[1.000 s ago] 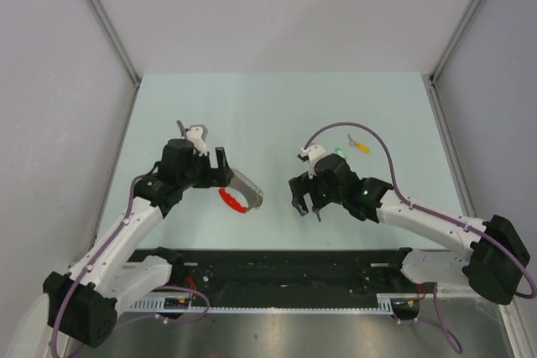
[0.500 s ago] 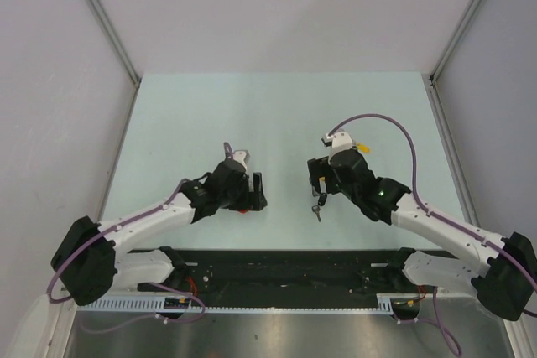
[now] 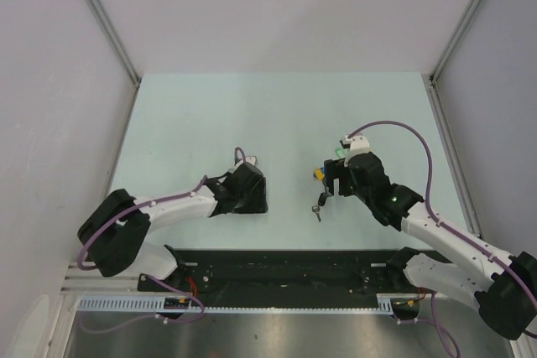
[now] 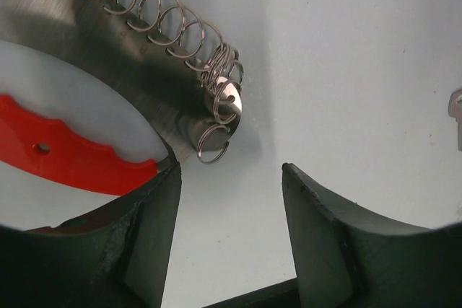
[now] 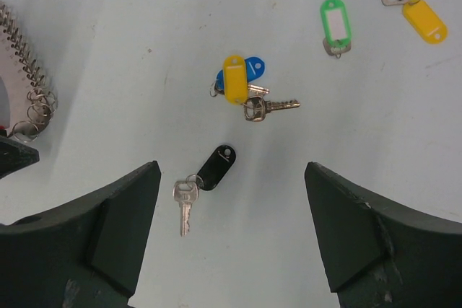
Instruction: Put the keys on the keyring
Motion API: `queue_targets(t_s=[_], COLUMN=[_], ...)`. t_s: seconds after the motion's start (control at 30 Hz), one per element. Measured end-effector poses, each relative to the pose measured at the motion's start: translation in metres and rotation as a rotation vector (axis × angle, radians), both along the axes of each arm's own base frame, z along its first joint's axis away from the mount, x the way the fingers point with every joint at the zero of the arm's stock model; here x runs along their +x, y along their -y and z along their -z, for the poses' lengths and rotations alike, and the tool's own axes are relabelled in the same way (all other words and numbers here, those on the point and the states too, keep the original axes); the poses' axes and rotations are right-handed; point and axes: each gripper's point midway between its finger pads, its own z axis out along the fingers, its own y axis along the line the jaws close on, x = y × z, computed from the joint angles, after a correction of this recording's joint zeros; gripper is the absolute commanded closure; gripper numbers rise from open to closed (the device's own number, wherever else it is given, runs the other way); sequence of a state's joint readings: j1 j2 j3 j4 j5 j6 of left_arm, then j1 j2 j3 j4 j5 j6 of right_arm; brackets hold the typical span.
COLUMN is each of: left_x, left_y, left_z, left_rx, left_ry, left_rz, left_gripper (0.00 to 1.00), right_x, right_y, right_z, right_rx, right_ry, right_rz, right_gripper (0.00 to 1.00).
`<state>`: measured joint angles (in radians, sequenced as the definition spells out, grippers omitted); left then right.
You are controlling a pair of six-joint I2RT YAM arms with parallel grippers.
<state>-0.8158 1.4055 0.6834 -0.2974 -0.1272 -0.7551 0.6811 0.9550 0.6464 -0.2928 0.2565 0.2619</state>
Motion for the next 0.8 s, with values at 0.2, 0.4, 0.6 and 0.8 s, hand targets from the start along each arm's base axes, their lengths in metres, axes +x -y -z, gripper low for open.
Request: queue_targets(t_s=[0.2,0.4,0.6,0.8], left_x=[0.006,0.009,0.014,0.016], left_y=[0.007,0.016,0.031,0.037], left_z=[0.001,0.000,-0.009,-0.011], left_rx=[0.001,-0.002,-0.034,-0.051], left_ry=[-0.005,-0.005,0.009,0.013], left_rz=[-0.005,0.005,0.017,0.025], left_gripper=[0.39,0.43,0.44,0.45], right_x=[0.000,-0.002,-0.003,-0.004], right_y=[-0.004,-0.006,-0.009,-0.012], right_z=[0.002,0.004,0.004,0.003], right_rx=[0.027,0.041,0.053,0.061], right_ry=[-0.005,-0.010,-0.012,-0.012], right_rz=[-0.020,-0.037,-0.053,-0.065], right_gripper=[0.14,0.16,0.20,0.22])
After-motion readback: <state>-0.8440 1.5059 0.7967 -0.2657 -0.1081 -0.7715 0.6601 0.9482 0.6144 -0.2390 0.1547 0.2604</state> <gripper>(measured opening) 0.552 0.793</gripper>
